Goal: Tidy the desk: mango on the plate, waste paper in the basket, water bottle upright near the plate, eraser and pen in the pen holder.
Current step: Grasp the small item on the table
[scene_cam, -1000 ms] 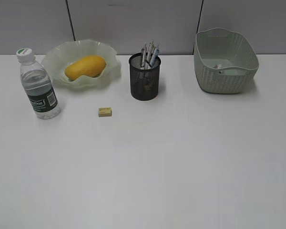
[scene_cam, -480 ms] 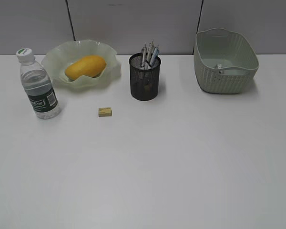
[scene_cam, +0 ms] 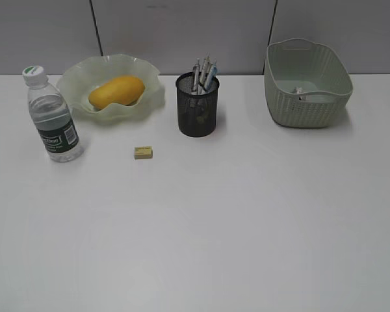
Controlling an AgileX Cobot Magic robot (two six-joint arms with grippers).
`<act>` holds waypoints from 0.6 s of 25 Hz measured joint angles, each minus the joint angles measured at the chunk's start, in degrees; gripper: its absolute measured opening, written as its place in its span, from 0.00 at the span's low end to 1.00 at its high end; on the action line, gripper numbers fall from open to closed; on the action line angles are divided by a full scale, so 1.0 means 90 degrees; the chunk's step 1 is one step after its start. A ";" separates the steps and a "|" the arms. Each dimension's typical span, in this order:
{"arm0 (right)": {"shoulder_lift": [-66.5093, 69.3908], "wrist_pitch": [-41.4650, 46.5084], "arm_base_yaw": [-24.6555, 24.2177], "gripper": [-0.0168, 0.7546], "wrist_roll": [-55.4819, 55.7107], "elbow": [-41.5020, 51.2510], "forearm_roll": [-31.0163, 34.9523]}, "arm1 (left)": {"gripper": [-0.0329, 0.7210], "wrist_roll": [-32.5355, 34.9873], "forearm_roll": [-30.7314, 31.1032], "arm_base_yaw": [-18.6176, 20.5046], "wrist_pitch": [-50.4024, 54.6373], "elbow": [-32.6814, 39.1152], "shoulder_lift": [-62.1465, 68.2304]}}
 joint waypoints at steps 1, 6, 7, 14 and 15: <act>0.0000 0.0000 0.0000 0.64 0.0000 0.0000 0.0030 | 0.71 0.0000 0.0000 0.0000 0.0000 0.0000 0.0000; -0.0002 -0.0309 0.0000 0.64 0.0000 0.0046 0.0096 | 0.71 0.0000 0.0000 0.0000 0.0000 0.0000 0.0000; -0.0002 -0.0409 0.0000 0.64 0.0000 0.0069 0.0107 | 0.71 0.0000 0.0000 0.0000 0.0000 0.0000 0.0000; -0.0002 -0.0973 0.0000 0.64 0.0000 0.0301 0.0330 | 0.70 0.0000 0.0000 0.0000 0.0000 0.0000 0.0000; -0.0002 -0.0979 0.0000 0.64 0.0000 0.0301 0.0330 | 0.70 0.0000 0.0000 0.0000 0.0000 0.0000 0.0000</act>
